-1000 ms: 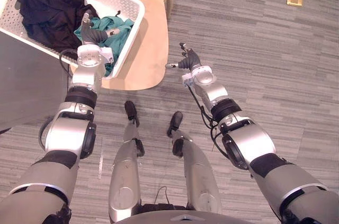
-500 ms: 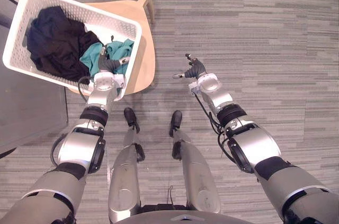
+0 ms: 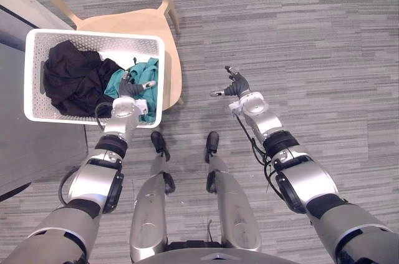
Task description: Pick up the laundry basket with both hands and put the clothes into the washing machine.
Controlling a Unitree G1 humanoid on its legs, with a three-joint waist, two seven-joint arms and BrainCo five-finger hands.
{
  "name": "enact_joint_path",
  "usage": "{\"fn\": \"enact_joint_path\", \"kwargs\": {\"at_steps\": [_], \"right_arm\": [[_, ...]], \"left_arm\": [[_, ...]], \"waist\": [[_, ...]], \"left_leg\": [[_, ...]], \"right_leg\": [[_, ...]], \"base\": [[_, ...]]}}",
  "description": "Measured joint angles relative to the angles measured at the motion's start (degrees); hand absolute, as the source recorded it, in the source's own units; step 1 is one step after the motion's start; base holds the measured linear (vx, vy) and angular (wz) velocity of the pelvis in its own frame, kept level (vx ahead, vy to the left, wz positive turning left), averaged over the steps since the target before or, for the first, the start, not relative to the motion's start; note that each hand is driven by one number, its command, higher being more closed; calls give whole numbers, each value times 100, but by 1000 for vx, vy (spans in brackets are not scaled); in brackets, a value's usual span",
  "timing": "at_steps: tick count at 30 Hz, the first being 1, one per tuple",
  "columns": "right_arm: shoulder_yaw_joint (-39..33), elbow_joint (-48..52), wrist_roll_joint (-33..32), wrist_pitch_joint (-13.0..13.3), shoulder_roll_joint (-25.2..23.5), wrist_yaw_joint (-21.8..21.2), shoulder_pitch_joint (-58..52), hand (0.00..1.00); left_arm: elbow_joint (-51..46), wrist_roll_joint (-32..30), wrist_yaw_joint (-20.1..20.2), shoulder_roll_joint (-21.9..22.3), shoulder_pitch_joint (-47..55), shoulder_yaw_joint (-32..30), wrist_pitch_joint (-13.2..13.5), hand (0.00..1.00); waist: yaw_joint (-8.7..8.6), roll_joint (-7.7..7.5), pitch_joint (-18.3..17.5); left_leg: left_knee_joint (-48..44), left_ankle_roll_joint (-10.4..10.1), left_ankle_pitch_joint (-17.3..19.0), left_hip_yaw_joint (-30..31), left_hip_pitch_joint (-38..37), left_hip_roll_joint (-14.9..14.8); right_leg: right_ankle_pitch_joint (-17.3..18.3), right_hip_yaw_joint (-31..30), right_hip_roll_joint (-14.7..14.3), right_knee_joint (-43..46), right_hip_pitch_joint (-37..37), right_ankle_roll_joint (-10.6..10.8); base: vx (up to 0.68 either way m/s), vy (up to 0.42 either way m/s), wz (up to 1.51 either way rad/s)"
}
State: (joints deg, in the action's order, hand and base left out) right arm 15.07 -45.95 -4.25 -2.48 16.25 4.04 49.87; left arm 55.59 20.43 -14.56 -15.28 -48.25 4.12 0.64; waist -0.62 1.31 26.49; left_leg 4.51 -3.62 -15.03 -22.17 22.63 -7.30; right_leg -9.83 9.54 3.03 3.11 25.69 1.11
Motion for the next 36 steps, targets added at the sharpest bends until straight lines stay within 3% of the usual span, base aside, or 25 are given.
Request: {"fn": "enact_joint_path", "kwargs": {"at_steps": [7,12,19,21,24,26,30,36], "right_arm": [[-67,754,-275,65,29,24,-419,0],[-78,1005,-330,98,187,21,-736,0],[-300,1662,-555,141,345,-5,-1451,0],[-519,1900,-554,163,360,-15,-1775,0],[-995,2285,-552,219,383,-19,-2395,0],[-1466,2567,-522,245,344,-29,-3187,0],[-2340,2827,-412,394,55,-124,-4553,0],[-2998,2936,-187,611,-508,-242,-5621,0]], "left_arm": [[-173,74,-5,-592,-20,-308,-58,0],[-339,54,0,-1134,-80,-620,-49,0],[-1285,61,56,-1188,573,-855,25,0],[-1702,83,114,-1143,1038,-854,125,0],[-2538,206,158,-912,1949,-867,264,0],[-3633,322,241,-415,3152,-876,379,0],[-4869,445,542,447,5022,-1087,524,0],[-5042,529,867,1169,6330,-1374,576,0]], "waist": [[5,203,-8],[-3,206,-10],[-30,222,-30],[-46,306,-102],[-34,482,-234],[-27,626,-492],[4,647,-1046],[10,686,-1501]], "left_leg": [[1,-76,58,27,-268,29],[1,-93,72,28,-386,53],[-1,-74,108,19,-702,86],[0,-39,154,31,-770,89],[0,-12,200,82,-870,103],[1,-7,272,188,-1005,114],[1,-48,436,351,-1345,129],[1,-89,556,595,-1615,137]], "right_leg": [[198,31,65,295,-163,11],[352,39,129,575,-165,21],[477,51,189,728,-419,47],[548,59,189,744,-499,28],[605,77,187,681,-635,71],[641,182,181,526,-898,100],[752,329,170,261,-1425,139],[792,556,141,-65,-1983,159]], "base": [[23,-21,4],[8,-39,4],[9,-54,4],[22,-76,4],[51,-64,5],[95,-48,17],[160,-27,19],[103,-7,22]]}}
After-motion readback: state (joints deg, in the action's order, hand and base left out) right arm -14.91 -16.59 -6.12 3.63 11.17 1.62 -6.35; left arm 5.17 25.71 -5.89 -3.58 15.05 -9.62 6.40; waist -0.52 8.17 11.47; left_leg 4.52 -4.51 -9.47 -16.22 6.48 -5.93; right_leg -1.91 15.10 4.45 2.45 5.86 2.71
